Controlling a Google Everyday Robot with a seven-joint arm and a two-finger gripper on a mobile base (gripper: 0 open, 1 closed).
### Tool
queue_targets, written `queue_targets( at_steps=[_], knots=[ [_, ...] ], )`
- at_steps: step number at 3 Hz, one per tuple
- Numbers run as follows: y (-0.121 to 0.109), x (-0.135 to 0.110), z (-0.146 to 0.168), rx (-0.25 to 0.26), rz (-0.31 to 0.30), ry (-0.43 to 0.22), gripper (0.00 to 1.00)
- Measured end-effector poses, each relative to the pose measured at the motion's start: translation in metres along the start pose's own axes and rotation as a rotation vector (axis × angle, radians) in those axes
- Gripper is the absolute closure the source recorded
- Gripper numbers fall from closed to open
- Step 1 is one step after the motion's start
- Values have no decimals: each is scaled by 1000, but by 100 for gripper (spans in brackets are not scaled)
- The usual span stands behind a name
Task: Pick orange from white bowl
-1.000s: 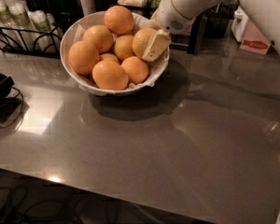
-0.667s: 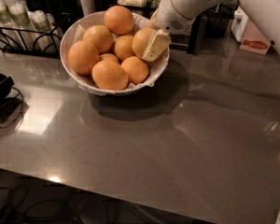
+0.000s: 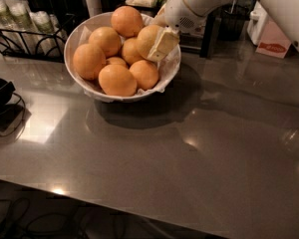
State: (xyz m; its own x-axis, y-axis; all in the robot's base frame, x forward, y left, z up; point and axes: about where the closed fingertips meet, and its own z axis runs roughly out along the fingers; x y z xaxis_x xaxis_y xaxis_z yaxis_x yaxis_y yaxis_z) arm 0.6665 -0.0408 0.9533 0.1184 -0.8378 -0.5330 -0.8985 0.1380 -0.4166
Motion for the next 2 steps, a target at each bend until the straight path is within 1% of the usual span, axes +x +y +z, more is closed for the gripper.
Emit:
queue_targets(
  at_steps=[1, 2],
  knots=[
    [0, -21, -28, 48, -18, -72, 100],
    [0, -34, -54, 82, -17, -133, 100]
  ],
)
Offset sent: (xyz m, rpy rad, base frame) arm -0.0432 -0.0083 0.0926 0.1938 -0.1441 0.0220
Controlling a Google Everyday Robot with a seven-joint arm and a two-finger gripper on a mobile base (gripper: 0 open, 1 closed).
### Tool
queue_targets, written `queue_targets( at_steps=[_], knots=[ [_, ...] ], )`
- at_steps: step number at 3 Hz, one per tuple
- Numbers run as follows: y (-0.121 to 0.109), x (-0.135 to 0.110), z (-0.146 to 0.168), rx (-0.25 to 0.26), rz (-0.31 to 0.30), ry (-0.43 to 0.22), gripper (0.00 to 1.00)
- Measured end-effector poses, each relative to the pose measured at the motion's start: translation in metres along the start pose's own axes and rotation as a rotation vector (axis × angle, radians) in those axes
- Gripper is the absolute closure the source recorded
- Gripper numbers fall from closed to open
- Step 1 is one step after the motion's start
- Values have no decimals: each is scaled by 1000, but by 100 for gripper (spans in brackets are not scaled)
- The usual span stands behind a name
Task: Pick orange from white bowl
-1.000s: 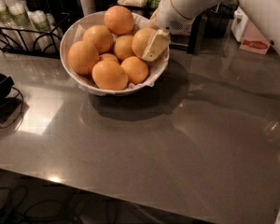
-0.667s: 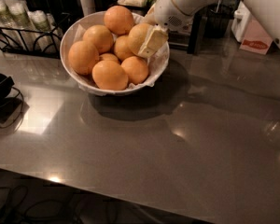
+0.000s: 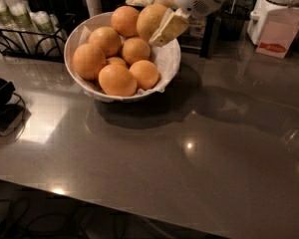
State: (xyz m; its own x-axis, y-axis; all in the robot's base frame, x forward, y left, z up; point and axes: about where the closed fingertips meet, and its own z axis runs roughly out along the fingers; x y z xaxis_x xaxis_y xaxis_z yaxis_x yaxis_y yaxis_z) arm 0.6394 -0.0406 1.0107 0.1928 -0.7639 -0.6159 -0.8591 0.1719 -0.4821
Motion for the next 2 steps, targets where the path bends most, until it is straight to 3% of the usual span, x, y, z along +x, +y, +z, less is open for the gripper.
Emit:
queue_targets(
  at_steps=[1, 2],
  knots=[
    [-2, -12, -21, -6, 11, -63, 100],
    [-2, -14, -21, -7, 11, -67, 100]
  ],
)
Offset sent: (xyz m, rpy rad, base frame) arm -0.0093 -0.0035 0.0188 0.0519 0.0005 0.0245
